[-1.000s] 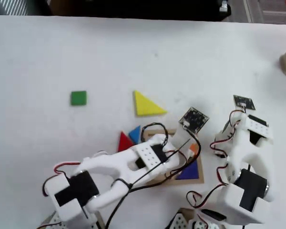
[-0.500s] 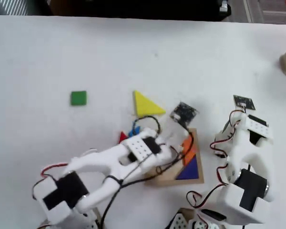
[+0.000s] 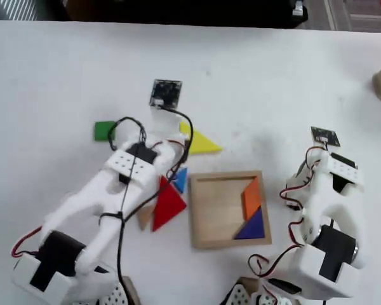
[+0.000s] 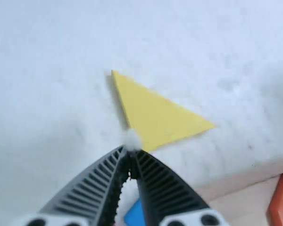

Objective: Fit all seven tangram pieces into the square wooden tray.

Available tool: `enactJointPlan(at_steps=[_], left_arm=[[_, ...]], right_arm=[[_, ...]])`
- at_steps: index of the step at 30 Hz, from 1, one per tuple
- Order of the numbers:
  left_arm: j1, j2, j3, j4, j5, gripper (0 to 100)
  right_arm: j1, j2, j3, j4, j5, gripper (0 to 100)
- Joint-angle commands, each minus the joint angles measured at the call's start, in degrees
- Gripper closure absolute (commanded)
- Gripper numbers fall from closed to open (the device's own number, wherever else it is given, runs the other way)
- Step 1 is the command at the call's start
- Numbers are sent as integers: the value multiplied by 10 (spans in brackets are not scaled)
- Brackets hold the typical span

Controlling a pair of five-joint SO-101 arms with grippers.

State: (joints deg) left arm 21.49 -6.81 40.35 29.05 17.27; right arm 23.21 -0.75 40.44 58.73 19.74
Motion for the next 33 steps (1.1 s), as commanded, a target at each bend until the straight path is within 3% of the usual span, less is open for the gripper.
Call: enactJointPlan(at_steps=[1,14,18,22,33], left_arm=[[-23,-29,-4,-20,6,976],[-92,-30,-6,-42,6,976],[-196,-33,-32,-44,11,976],[-287,-29,-48,-47,80,976],[-338,-29,-1,-48,96,976]], right_arm=[[7,1,-19,5,9,981],[-14,-4,-7,3,33,981],[-14,-4,-7,3,33,981],[-14,-4,-7,2,33,981],[-14,-4,-7,2,33,981]])
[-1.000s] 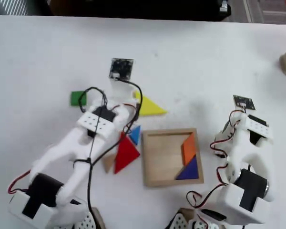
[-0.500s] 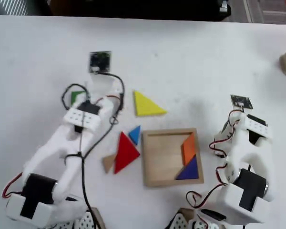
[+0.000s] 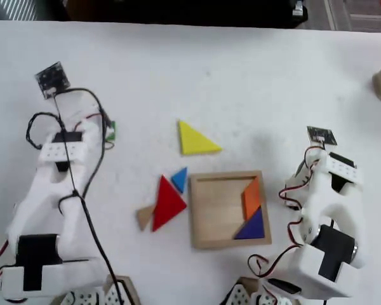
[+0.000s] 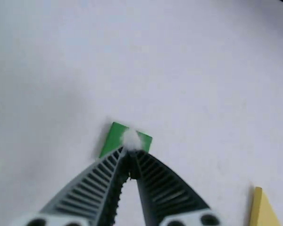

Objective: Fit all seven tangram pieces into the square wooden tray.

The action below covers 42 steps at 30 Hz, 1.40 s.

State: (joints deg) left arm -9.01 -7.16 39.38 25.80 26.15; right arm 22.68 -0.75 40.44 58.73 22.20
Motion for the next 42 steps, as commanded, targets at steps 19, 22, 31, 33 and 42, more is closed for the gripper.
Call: enactJointPlan(at_steps=[19,22,31,33,42], left_arm=[[-42,-25,44,-54,6,973],[-21,-25,48,-54,0,973],[96,-26,98,-53,-169,973],[129,-29,107,-53,-178,973],[243,-37,118,1,-177,972]], right_arm=[[-9,-4,-7,-9,-17,981],[-12,-13,-5,-9,-17,981],[-57,-152,127,-94,-14,981],[-57,-175,147,-108,6,981],[-58,-171,150,-116,21,981]])
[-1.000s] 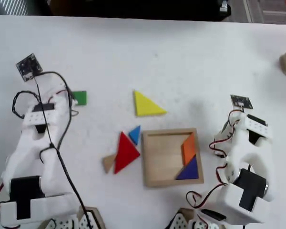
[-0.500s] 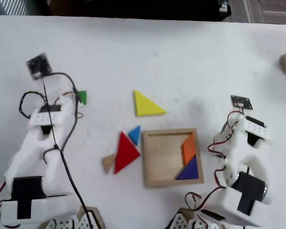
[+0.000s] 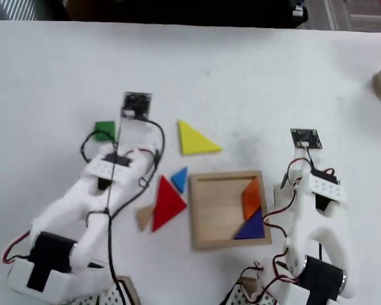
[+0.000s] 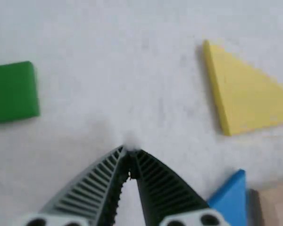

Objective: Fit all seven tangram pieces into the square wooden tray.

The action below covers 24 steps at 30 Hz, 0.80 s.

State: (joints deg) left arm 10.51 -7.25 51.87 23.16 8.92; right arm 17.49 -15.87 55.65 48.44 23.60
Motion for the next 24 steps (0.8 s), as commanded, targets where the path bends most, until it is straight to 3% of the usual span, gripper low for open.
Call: enactJointPlan(at_steps=[1,6,10,16,24], left_arm=[[57,-47,-6,35,-4,970],[109,-126,-3,137,24,810],[126,-145,10,163,77,691],[132,-116,11,163,65,708],[132,19,-84,202,64,710]], right_arm=[[-7,-20,-2,-15,8,981],[-7,-20,-2,-15,10,981],[-6,-20,-2,-15,11,981],[-5,-20,-2,-15,11,981],[-3,-21,-2,-15,11,981]])
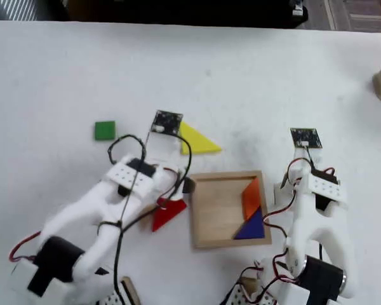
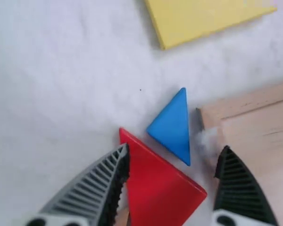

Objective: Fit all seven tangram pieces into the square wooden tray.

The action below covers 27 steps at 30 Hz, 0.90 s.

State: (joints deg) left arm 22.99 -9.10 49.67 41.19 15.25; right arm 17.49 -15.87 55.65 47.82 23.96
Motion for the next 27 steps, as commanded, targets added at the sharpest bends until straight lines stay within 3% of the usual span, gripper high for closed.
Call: enactJointPlan(at_steps=[1,9,16,27], left_arm=[[7,45,-71,25,0,710],[7,54,-84,4,-40,718],[5,57,-84,-28,-45,912],[3,55,-84,5,-80,709]], right_arm=[[-3,-21,-2,-8,8,981],[-2,-21,-2,-7,8,981],[-2,-21,-2,-7,8,981],[-2,-21,-1,-7,8,981]])
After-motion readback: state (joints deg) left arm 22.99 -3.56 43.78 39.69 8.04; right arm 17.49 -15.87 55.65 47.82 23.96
